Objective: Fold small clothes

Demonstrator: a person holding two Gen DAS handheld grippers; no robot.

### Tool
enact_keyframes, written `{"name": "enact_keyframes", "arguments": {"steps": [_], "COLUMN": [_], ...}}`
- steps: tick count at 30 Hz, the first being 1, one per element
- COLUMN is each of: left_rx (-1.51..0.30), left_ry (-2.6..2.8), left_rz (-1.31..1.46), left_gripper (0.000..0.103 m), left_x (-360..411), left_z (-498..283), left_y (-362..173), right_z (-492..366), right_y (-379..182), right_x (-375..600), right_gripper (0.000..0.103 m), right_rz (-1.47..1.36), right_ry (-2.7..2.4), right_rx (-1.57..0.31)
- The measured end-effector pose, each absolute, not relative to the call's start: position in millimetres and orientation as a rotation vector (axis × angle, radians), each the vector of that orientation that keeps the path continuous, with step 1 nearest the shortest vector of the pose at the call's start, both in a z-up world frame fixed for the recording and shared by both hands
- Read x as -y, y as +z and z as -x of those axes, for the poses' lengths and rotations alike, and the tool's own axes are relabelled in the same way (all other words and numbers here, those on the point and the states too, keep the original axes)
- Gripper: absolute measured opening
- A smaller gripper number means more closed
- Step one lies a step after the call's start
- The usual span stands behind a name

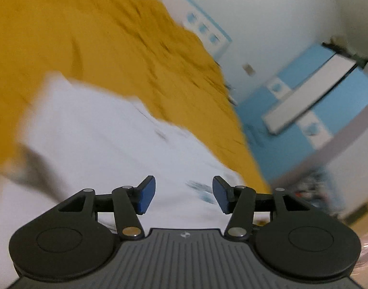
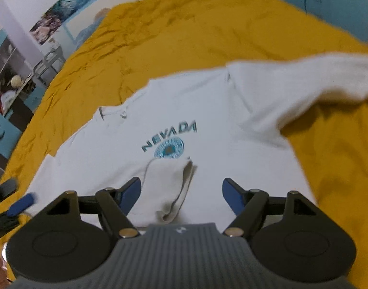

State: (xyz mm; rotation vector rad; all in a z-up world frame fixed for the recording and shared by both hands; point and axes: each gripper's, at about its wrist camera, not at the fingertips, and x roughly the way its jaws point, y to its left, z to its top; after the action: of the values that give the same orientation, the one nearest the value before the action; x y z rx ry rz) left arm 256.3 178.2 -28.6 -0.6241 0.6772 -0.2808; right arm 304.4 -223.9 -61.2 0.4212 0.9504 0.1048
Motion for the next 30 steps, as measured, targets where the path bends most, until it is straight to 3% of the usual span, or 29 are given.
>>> {"name": "enact_keyframes", "arguments": {"steps": [1,3,8,14,21,23,24,26,27,30], "left_rx": [-0.671,-0.683,-0.822,-0.876,-0.850,-0.836,-0.830,-0.810,-0.801,-0.775], "left_ry": [-0.241,-0.179,-0.032,-0.032,0.023,0.028,0.028,0.036,0.027,0.026], "left_rz": [0.579,0.491,0.253,0.189,0.068,0.090,0.105,0.146,0.179,0.251], "left_gripper": [0.062,0.062,0.062,0.062,0.062,0.053,0.043,0.016,0.011,0.010], "left_x": [-188,-208,-229,-218,-200,-209,-212,-220,-225,-234], "left_z": [-251,-240,-232,-248,-275,-271,-271,-269,-266,-260], "left_y": [-25,-22,-38,-64,-87,-92,-92,-90,-88,-84], "right_z": [-308,-315,-324,-335,-346,-349,-349,-352,-354,-361], "right_y": [-67,-75,-82,-89,-90,-90,-89,-86,-84,-70], "right_x": [226,226,215,206,196,192,191,190,188,181], "right_gripper": [0.057,0.054,0.054,0.054,0.034,0.020,0.010,0.004,0.002,0.001], "right_rz": [-0.446,-0.482,-0.477,-0.468,-0.423,-0.409,-0.406,-0.396,-0.387,-0.338], "right_ry": [0.103,0.102,0.109,0.098,0.089,0.089,0.091,0.095,0.099,0.123], "right_rx": [-0.971,-1.000,-1.007,-1.024,-1.023,-1.019,-1.013,-1.010,-1.004,-0.970]}}
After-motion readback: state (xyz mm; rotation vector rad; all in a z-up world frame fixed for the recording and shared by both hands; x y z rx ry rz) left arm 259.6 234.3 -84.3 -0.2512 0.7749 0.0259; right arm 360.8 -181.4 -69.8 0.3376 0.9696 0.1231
